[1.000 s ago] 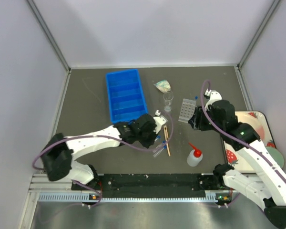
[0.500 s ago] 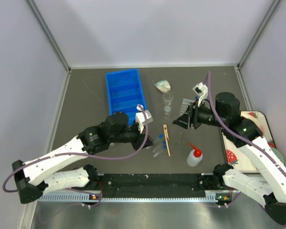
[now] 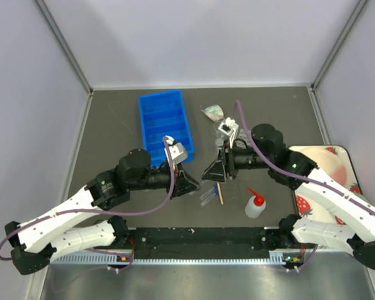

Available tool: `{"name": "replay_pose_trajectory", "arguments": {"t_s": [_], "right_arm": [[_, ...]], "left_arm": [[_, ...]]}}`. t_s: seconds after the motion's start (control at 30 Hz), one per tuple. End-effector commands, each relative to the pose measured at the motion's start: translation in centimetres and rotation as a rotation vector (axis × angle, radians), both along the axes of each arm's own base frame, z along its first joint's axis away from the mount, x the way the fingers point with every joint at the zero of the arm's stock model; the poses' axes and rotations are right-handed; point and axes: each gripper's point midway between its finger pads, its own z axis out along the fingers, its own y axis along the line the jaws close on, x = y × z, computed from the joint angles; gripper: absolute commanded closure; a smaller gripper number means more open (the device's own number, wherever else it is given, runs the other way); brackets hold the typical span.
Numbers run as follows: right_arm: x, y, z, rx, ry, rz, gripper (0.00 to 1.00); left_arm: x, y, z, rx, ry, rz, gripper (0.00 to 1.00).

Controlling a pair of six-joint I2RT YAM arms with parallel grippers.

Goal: Organize the chemistry lab equipment

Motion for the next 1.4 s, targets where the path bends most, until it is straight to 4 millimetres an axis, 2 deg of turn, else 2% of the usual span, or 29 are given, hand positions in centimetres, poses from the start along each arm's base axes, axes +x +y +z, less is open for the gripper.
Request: {"name": "replay_pose_trajectory", "arguments": {"t_s": [0.0, 0.23, 0.33, 0.5, 0.7, 0.83, 0.87, 0.9, 0.93, 1.0, 1.1, 1.13, 1.17, 1.2, 1.27, 1.3, 1.37], "right_arm": [[-0.4, 1.5, 3.4, 0.083, -0.071, 0.03, 0.52], [-0.9, 1.9, 3.5, 0.088, -0.073, 0.044, 0.58], [-1.1, 1.9, 3.5, 0.088, -0.074, 0.046, 0.65], [-1.3, 1.8, 3.4, 0.09, -0.072, 0.048, 0.85], [-1.5, 1.6, 3.4, 0.093, -0.073, 0.045, 0.95], [-1.3, 1.4, 3.2, 0.088, -0.074, 0.025, 0.98], [-1.1, 1.3, 3.2, 0.087, -0.077, 0.013, 0.99], [-0.9, 1.2, 3.2, 0.084, -0.083, -0.002, 0.99], [-0.3, 1.0, 3.0, 0.07, -0.087, -0.045, 1.0], [0.6, 0.7, 2.6, 0.037, -0.1, -0.091, 1.0], [2.9, -0.1, 1.1, -0.07, -0.123, -0.205, 1.0], [4.4, -0.7, 0.9, -0.104, -0.142, -0.282, 1.0], [5.3, -1.2, -0.3, -0.161, -0.147, -0.312, 1.0], [6.8, -2.0, -0.7, -0.201, -0.164, -0.39, 1.0], [8.6, -3.3, -1.8, -0.264, -0.163, -0.463, 1.0], [10.9, -5.0, -2.7, -0.321, -0.164, -0.576, 1.0], [12.6, -6.6, -3.0, -0.365, -0.169, -0.675, 1.0]], "left_arm": [[-0.3, 0.0, 1.6, -0.066, -0.026, -0.01, 1.0], [-0.1, 0.2, 1.9, -0.071, -0.041, 0.003, 1.0], [0.2, 0.2, 1.8, -0.064, -0.042, 0.011, 1.0], [0.8, 0.4, 1.4, -0.048, -0.047, 0.047, 1.0], [2.8, 0.8, 0.6, 0.003, -0.068, 0.143, 0.94], [4.3, 0.8, 0.3, 0.04, -0.082, 0.212, 0.6], [4.7, 0.7, 0.2, 0.053, -0.084, 0.225, 0.37], [5.5, 0.9, 0.0, 0.072, -0.092, 0.263, 0.19], [6.0, 0.9, 0.4, 0.077, -0.105, 0.283, 0.01], [7.9, 1.6, -0.1, 0.141, -0.116, 0.383, 0.01], [9.1, 2.6, 0.0, 0.209, -0.121, 0.466, 0.01], [9.5, 3.2, 0.2, 0.223, -0.124, 0.501, 0.01], [9.4, 3.5, 0.6, 0.216, -0.129, 0.511, 0.01], [9.5, 3.8, 0.7, 0.218, -0.134, 0.524, 0.01], [9.3, 4.4, 0.9, 0.216, -0.137, 0.531, 0.01], [9.3, 4.7, 0.8, 0.221, -0.138, 0.538, 0.01], [9.0, 5.3, 0.5, 0.241, -0.134, 0.54, 0.01]]}}
